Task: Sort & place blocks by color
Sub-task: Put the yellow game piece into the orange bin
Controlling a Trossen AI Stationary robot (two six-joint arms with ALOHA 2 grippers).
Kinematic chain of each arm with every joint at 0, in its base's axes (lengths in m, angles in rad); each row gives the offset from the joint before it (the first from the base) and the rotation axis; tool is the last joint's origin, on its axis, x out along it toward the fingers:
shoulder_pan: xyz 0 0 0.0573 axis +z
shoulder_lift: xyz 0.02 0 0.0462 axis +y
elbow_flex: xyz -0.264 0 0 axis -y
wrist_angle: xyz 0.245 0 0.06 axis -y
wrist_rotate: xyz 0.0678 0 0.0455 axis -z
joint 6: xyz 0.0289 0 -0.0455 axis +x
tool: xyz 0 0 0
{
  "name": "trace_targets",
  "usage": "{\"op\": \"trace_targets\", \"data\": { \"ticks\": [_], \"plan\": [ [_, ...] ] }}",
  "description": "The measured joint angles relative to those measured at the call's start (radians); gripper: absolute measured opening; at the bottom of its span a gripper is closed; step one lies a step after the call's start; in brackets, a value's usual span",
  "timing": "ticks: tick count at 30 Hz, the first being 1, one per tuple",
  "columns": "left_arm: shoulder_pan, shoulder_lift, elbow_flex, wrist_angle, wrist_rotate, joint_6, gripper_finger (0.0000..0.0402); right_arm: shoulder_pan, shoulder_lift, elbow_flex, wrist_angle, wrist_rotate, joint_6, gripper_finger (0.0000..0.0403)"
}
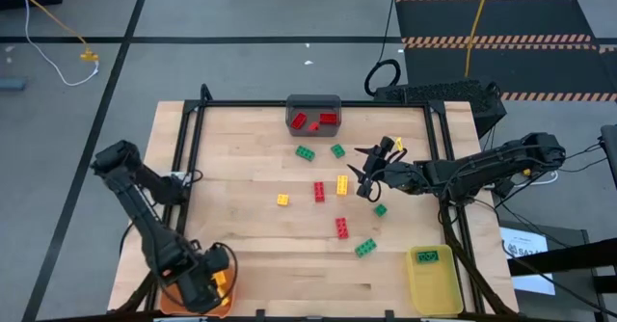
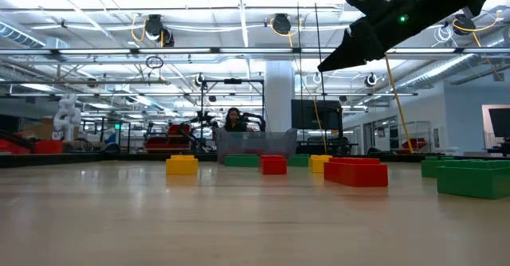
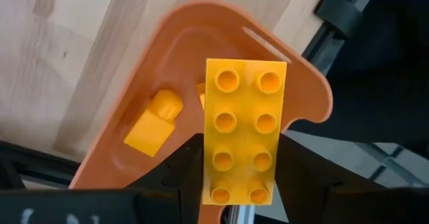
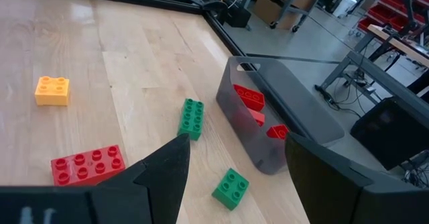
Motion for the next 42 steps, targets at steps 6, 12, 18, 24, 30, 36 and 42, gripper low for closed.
{"op": "trace_targets", "data": {
  "ticks": [6,12,18,24,30,36,42],
  "plan": [
    [-0.038,0.000,0.000,-0.007,-0.033,-0.025,0.0158,0.000,0.000,0.000,0.000,0.000,0.000,0.0233],
    [-0.034,0.000,0.000,-0.028,-0.038,-0.034,0.0155,0.000,0.000,0.000,0.000,0.000,0.000,0.0233],
    [-0.023,0.000,0.000,-0.034,-0.039,-0.087,0.0187,0.000,0.000,0.000,0.000,0.000,0.000,0.0233],
    [-0.023,0.000,0.000,-0.034,-0.039,-0.108,0.0226,0.000,0.000,0.000,0.000,0.000,0.000,0.0233],
    [0.007,0.000,0.000,-0.042,-0.078,-0.050,0.0238,0.000,0.000,0.000,0.000,0.000,0.000,0.0233],
    [0.128,0.000,0.000,-0.122,-0.082,0.064,0.0239,0.000,0.000,0.000,0.018,0.000,0.001,0.0233],
    [0.302,0.000,0.000,-0.110,-0.151,0.292,0.0239,0.000,0.000,0.000,0.019,0.000,0.001,0.0233]
  ]
}}
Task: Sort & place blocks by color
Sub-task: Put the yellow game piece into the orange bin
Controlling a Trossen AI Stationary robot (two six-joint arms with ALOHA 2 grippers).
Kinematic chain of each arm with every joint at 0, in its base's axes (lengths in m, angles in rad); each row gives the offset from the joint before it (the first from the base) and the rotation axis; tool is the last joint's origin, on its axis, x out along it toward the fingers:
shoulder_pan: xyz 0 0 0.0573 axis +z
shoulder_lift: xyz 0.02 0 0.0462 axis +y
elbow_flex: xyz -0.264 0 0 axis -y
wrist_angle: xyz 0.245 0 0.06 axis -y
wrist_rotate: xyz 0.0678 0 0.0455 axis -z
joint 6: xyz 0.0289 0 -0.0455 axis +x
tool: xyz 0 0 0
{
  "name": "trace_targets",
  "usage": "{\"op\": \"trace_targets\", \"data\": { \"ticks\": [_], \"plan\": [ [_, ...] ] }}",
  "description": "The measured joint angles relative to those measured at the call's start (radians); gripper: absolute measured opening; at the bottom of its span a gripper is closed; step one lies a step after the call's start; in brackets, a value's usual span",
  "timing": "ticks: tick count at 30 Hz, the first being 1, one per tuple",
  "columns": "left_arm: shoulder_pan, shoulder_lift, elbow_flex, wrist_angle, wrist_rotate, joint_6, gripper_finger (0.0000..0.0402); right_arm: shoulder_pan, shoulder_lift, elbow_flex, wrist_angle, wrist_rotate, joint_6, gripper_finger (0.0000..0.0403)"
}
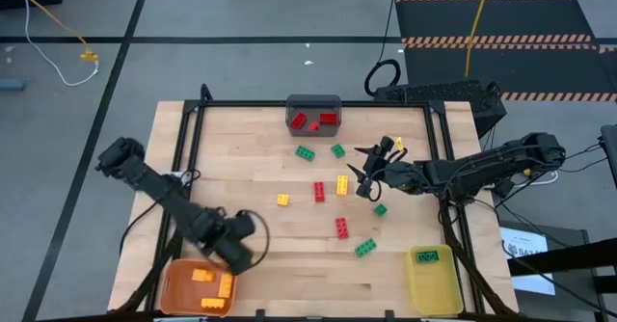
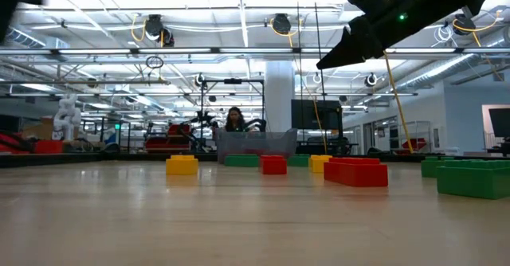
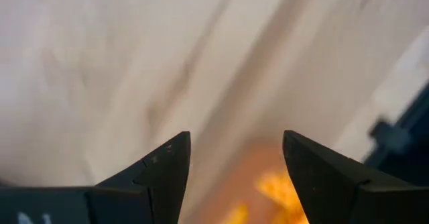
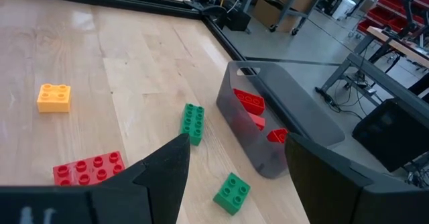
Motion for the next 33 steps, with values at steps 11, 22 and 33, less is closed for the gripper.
{"op": "trace_targets", "data": {
  "ticks": [11,22,33],
  "plan": [
    [0.337,0.047,0.000,0.061,-0.089,0.499,0.0239,0.000,0.000,0.000,-0.004,0.000,-0.002,0.0233],
    [0.511,0.249,0.000,0.132,-0.079,0.945,0.0239,0.000,0.000,0.000,-0.014,0.000,-0.004,0.0233],
    [0.590,0.275,0.000,0.239,-0.099,1.170,0.0239,0.000,0.000,0.000,-0.015,0.000,-0.009,0.0233]
  ]
}}
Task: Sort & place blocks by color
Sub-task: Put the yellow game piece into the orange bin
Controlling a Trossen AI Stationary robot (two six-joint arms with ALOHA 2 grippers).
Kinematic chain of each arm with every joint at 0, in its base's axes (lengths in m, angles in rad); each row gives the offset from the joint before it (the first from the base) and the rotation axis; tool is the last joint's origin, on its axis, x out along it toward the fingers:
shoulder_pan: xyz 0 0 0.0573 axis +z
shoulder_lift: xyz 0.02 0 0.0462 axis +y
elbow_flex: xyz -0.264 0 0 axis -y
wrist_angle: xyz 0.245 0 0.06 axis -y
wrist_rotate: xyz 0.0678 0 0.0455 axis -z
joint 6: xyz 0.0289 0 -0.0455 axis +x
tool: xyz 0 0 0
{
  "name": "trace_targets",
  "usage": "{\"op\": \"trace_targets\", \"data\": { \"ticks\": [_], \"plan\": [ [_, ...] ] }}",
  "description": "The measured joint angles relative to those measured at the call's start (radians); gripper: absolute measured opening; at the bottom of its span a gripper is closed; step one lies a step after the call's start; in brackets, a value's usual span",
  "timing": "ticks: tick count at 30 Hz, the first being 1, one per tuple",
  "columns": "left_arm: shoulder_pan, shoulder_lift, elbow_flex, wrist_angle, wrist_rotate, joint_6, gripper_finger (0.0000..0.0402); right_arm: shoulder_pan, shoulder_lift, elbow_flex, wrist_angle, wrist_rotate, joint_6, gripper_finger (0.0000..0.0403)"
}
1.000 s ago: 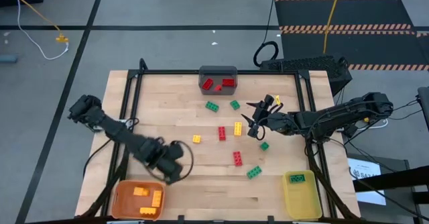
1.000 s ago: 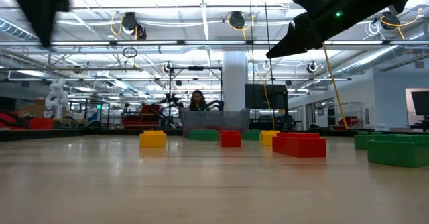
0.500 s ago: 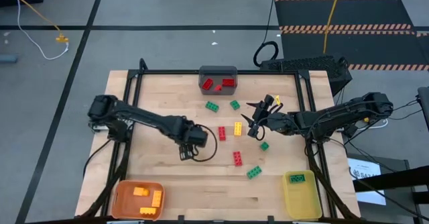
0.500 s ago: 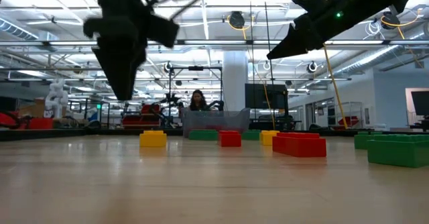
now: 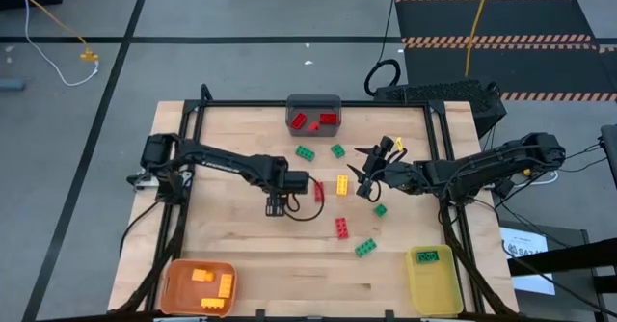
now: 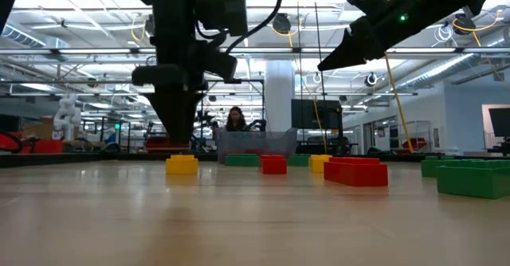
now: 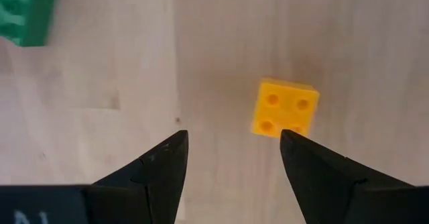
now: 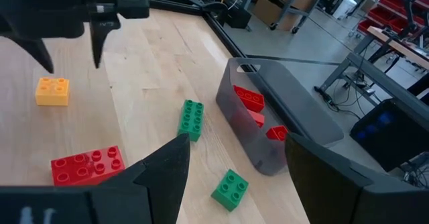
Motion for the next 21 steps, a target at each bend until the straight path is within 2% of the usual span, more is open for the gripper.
{"op": "trace_targets", "data": {
  "ticks": [7,15,21],
  "plan": [
    [0.009,0.005,0.000,0.005,0.122,0.004,0.0239,0.000,0.000,0.000,-0.001,0.000,-0.003,0.0233],
    [0.008,0.024,0.000,0.051,0.127,0.000,0.0239,0.000,0.000,0.000,-0.001,0.000,-0.002,0.0233],
    [0.008,0.100,0.000,0.042,0.128,0.000,0.0239,0.000,0.000,0.000,0.000,0.000,0.000,0.0233]
  ]
}}
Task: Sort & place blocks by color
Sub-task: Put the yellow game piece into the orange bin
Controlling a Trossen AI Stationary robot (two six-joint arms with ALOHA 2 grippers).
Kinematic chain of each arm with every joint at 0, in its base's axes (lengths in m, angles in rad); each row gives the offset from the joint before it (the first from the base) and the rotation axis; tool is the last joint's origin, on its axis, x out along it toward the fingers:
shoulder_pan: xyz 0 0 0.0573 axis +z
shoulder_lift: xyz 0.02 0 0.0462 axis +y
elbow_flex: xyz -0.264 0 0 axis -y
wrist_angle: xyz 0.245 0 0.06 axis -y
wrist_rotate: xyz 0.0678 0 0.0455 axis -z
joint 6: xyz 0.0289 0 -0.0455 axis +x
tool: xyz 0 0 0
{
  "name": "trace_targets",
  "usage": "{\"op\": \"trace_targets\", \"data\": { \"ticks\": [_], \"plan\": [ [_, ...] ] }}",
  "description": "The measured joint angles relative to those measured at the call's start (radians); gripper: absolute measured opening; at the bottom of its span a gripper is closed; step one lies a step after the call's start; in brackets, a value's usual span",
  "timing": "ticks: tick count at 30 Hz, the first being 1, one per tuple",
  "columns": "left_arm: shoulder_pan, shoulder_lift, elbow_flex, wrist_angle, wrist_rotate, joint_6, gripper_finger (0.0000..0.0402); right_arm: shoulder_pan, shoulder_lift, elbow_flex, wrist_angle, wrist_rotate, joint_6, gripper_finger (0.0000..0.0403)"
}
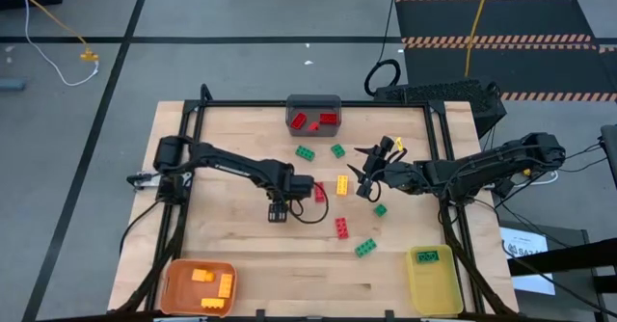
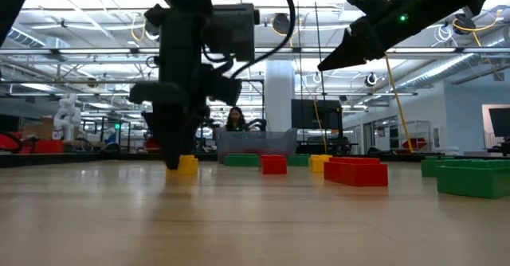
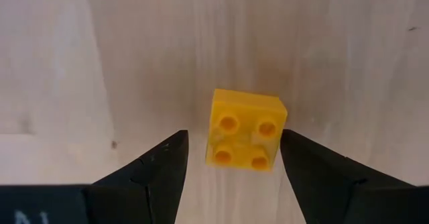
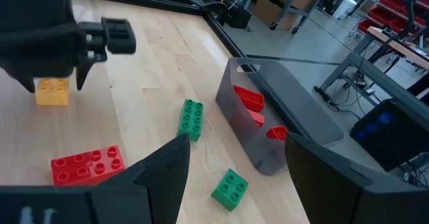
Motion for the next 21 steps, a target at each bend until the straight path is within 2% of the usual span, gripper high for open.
{"op": "trace_targets", "data": {
  "ticks": [10,13,16,21],
  "plan": [
    [0.004,0.036,0.004,0.008,0.005,-0.018,0.0232,0.000,0.000,0.000,0.000,0.000,-0.002,0.0233],
    [0.003,0.017,-0.001,0.010,0.004,-0.021,0.0199,0.000,0.000,0.000,0.000,0.000,-0.003,0.0233],
    [0.004,0.001,0.002,0.006,-0.009,-0.039,0.0146,0.000,0.000,0.000,0.000,0.000,-0.003,0.0233],
    [-0.006,-0.008,0.035,-0.041,0.020,-0.056,0.0140,0.000,0.000,0.000,0.000,0.000,-0.003,0.0233]
  ]
}}
